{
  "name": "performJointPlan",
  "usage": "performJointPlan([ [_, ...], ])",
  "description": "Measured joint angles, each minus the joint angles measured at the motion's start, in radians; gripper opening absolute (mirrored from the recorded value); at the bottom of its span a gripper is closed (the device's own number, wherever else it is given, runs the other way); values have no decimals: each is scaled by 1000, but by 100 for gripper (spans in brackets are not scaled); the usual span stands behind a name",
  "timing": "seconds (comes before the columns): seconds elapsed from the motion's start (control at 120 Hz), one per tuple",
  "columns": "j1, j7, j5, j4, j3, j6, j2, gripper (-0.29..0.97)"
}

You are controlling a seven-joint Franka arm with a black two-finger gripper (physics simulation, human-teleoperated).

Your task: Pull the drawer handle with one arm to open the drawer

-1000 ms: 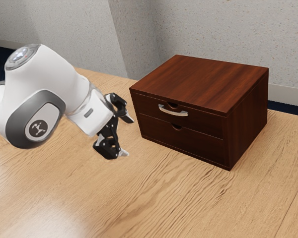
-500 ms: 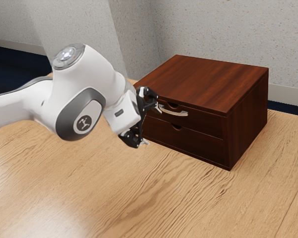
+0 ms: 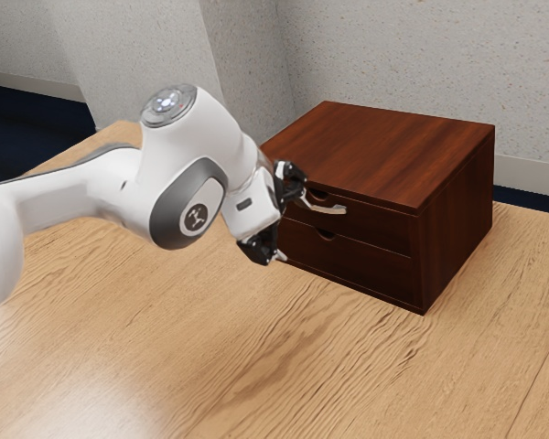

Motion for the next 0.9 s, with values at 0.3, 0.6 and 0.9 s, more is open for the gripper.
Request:
performJointPlan([
  [0.3,2,27,-13,-32,0,112,-7,68],
  [0.6,16,33,-15,-43,0,160,23,68],
  [0.9,19,29,-20,-44,-3,173,44,78],
])
